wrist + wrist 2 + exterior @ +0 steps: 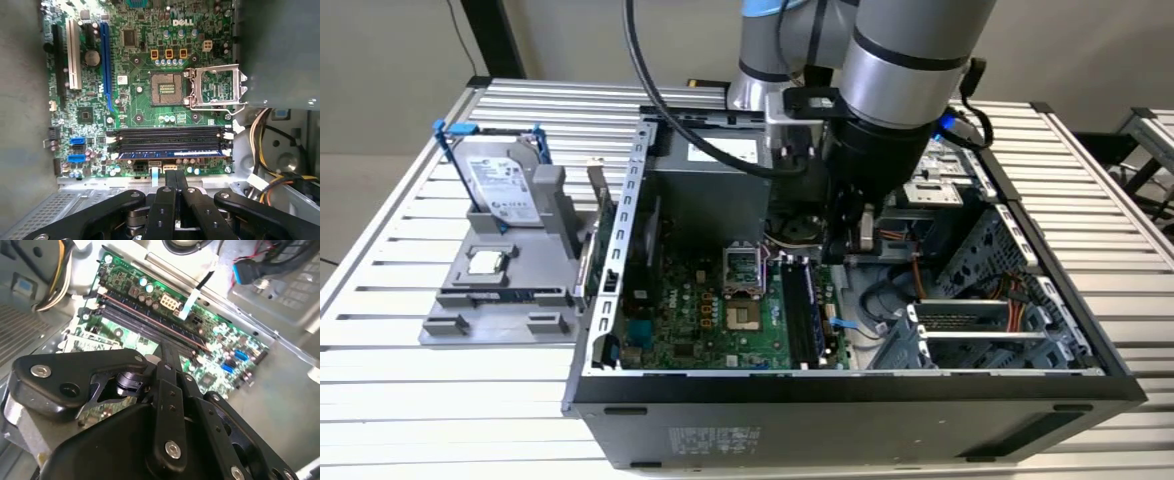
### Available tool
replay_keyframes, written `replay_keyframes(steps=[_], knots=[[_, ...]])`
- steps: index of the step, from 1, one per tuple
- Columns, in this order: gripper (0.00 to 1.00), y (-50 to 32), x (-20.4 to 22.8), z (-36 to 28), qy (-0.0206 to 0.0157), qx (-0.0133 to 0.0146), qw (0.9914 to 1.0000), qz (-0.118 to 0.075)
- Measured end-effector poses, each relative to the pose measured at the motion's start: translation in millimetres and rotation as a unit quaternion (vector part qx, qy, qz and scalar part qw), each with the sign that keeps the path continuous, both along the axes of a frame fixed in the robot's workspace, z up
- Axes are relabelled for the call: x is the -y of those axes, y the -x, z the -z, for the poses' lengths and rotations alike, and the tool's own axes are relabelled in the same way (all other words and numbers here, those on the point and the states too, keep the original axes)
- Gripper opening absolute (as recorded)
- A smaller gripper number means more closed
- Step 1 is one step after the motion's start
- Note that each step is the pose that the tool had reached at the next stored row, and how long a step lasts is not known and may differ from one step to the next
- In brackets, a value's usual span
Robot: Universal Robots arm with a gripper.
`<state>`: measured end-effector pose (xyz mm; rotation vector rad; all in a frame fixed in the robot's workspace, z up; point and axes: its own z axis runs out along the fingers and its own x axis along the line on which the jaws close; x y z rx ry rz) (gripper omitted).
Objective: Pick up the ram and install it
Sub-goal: 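Press down the ram until it locks into place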
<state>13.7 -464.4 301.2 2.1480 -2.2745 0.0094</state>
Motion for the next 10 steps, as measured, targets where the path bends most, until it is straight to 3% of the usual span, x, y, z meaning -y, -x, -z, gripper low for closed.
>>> replay_keyframes(steps=[3,10], knots=[[0.0,0.0,0.0,-10.9,0.0001,0.0,1.0,0.0],[0.0,0.0,0.0,-11.1,-0.0001,0.0,1.0,0.0]])
